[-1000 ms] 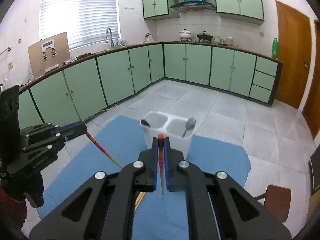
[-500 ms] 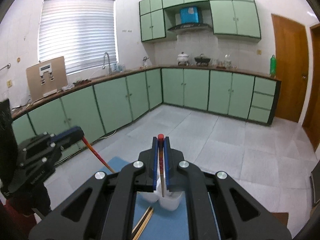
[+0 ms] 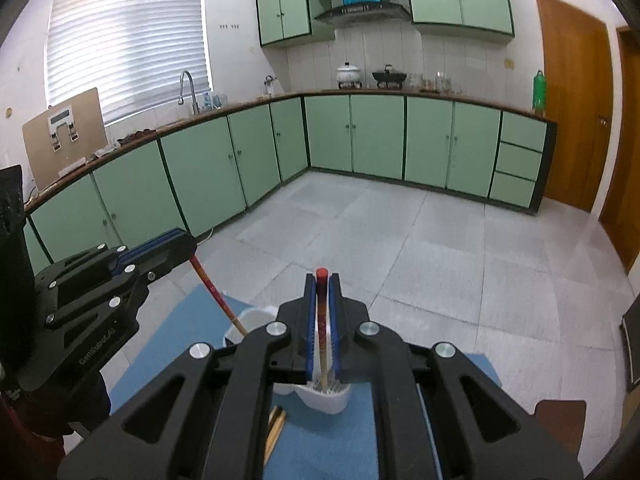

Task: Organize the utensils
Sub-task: 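Carry the chopsticks into the white holder and open both tools, then grasp a plain wooden chopstick from the bundle with the right tool, then grasp a red-patterned chopstick with the left tool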

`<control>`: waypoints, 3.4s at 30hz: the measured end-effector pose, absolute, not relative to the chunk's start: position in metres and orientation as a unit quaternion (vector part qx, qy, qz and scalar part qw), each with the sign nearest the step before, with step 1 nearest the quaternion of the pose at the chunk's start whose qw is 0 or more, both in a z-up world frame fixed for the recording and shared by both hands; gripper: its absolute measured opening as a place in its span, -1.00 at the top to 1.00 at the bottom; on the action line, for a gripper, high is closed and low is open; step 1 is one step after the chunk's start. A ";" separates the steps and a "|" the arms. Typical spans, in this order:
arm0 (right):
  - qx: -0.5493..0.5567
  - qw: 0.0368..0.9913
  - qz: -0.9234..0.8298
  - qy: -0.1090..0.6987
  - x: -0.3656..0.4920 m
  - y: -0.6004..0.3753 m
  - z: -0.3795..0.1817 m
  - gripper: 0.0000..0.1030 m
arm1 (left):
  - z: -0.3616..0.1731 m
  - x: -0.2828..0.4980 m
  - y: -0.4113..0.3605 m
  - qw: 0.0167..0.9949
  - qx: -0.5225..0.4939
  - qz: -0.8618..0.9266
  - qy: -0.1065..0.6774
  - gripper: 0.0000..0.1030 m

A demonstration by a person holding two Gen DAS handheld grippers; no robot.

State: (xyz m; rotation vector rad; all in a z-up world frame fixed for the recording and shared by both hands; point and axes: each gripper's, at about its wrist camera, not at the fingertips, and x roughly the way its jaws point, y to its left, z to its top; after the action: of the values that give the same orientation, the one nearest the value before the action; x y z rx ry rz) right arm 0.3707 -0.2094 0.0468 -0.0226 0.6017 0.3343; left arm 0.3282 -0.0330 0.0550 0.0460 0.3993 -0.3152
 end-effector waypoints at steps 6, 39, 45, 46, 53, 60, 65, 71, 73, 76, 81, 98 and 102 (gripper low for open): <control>0.005 0.950 0.139 0.281 0.344 -0.227 0.042 0.21 | 0.050 0.302 -0.018 0.966 0.019 -0.149 0.210 0.23; -0.023 0.892 0.134 0.431 0.130 -0.162 -0.164 -0.34 | -0.163 0.144 0.008 0.893 0.033 -0.091 0.439 -0.22; -0.053 0.886 0.130 0.443 0.131 -0.151 -0.173 -0.25 | -0.162 0.142 0.005 0.895 0.034 -0.092 0.434 -0.25; -0.056 0.886 0.129 0.441 0.131 -0.150 -0.172 -0.25 | -0.161 0.142 0.006 0.896 0.031 -0.092 0.434 -0.25; -0.054 0.891 0.094 0.441 0.138 -0.165 -0.172 -0.23 | -0.163 0.139 0.010 0.897 0.023 -0.093 0.432 -0.27; -0.009 0.888 0.127 0.441 0.135 -0.176 -0.173 0.02 | -0.164 0.138 0.010 0.897 0.021 -0.091 0.432 -0.27; -0.022 0.888 0.136 0.438 0.137 -0.166 -0.174 0.53 | -0.164 0.137 0.010 0.898 0.019 -0.090 0.431 -0.27; -0.014 0.887 0.140 0.439 0.137 -0.166 -0.173 0.87 | -0.162 0.135 0.004 0.896 0.015 -0.104 0.432 -0.28; -0.013 0.889 0.133 0.438 0.137 -0.170 -0.172 0.88 | -0.161 0.134 0.002 0.895 0.013 -0.112 0.432 -0.28; -0.012 0.890 0.126 0.438 0.137 -0.176 -0.172 0.88 | -0.159 0.132 -0.005 0.894 0.009 -0.128 0.430 -0.28; -0.007 0.891 0.123 0.438 0.138 -0.181 -0.173 0.88 | -0.162 0.133 -0.018 0.891 0.028 -0.129 0.435 -0.28; 0.002 0.889 0.127 0.440 0.139 -0.185 -0.174 0.86 | -0.164 0.140 -0.018 0.893 0.049 -0.103 0.435 -0.07; 0.006 0.888 0.130 0.441 0.140 -0.188 -0.175 0.86 | -0.163 0.140 -0.018 0.895 0.040 -0.107 0.431 0.53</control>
State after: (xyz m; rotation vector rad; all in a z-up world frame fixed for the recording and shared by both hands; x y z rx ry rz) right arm 0.1402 -0.1876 -0.1750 0.0116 0.9164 0.2696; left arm 0.1402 -0.0177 -0.1635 0.0824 0.8946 -0.2224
